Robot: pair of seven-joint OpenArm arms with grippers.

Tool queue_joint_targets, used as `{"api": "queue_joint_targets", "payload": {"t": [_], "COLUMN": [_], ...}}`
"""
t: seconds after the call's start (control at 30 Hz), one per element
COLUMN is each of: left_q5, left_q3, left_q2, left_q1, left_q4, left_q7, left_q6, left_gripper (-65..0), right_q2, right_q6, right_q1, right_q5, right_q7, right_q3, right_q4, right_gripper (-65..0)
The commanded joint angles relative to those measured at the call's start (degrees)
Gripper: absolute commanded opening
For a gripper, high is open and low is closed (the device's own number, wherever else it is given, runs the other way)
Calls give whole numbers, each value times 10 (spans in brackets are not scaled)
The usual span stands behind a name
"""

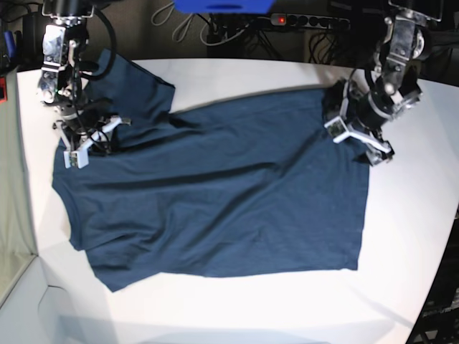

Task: Layout the t-shirt on the table in an organized manner, then fold the t-shirt properly
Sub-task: 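Release and regrasp the shirt edge with the left gripper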

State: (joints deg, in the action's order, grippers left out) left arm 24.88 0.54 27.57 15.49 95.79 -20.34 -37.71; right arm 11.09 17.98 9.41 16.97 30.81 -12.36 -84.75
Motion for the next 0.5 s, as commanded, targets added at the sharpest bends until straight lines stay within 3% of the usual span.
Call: {"api": "queue_joint_targets", "payload": {"t": [0.0, 0.33, 0.47], "left_q5": [12, 12, 12], "left_q3": [12, 24, 23], "left_q2": [17, 140, 160], "left_q1": [18, 115, 137], "left_q4": [10, 109, 116], "left_q7": [-23, -26, -27], "left_q6": [-23, -23, -23], "left_gripper": [-19, -18, -18], "right_q2": [6, 6, 6], "right_q6": [-5, -5, -5], "right_q1": [0, -12, -22], "right_q5": [-3, -4, -4], "right_q7": [14, 19, 19], "right_q3": [-3, 0, 1], "right_q4": [-2, -1, -1], "right_gripper": [-410, -410, -410]}}
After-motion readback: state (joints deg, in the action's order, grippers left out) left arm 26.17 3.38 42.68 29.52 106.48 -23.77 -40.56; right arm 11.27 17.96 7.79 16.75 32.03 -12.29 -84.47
